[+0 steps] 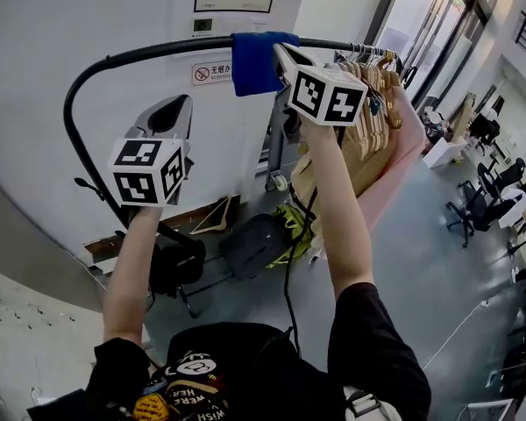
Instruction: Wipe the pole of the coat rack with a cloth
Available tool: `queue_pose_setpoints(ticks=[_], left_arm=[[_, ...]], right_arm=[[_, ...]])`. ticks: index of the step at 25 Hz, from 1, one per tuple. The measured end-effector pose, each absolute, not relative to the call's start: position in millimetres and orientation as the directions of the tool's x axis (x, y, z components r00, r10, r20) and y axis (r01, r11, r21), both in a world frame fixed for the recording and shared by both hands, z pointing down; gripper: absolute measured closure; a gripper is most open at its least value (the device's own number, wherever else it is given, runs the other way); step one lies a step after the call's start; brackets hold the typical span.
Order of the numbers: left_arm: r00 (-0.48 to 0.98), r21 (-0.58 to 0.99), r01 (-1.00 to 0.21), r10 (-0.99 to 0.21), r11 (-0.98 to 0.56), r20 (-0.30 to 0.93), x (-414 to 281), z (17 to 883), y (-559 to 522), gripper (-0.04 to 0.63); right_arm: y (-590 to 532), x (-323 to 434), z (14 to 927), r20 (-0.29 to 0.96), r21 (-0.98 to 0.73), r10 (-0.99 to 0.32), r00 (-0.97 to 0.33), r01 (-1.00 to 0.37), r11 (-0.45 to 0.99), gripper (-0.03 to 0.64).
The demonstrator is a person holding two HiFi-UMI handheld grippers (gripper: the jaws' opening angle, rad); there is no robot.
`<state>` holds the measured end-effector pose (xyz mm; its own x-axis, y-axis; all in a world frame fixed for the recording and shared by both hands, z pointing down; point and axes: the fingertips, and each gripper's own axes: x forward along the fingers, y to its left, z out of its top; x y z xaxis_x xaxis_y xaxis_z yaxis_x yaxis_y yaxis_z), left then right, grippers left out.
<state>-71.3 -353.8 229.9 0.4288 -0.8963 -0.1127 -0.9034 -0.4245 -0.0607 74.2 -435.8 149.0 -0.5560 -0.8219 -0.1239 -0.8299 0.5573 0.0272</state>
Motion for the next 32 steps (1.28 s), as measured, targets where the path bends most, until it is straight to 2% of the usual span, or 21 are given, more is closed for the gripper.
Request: queue_pose_setpoints(ticks=[6,10,20,32], left_arm=[[0.456,-0.001,-0.890,-0.889,-0.456,-0.036,-48.5,295.9,-328.4,0.592],[0.470,0.010,-0.883,-0.883,-0.470,0.015,-33.9,325.2,-318.2,0.592],[0.476,-0.047,-0.878,-0.880,-0.476,0.010,-21.3,319.9,-301.3,0.592],[0.465,-0.060,-0.883,-0.885,-0.466,0.031,-30.4,323.0,-302.7,0.592]], right_arm=[[-352.5,81.9,277.6,-0.014,0.055,-0.859,-0.512,-0.858,0.511,0.615],[-327.6,87.9,330.4,0.047,0.018,-0.876,-0.480,-0.877,0.481,0.615],[-306.9,85.7,314.1,0.019,0.023,-0.871,-0.491,-0.871,0.492,0.615],[-312.7,72.7,322.5,0.046,0.012,-0.862,-0.504,-0.863,0.505,0.615]])
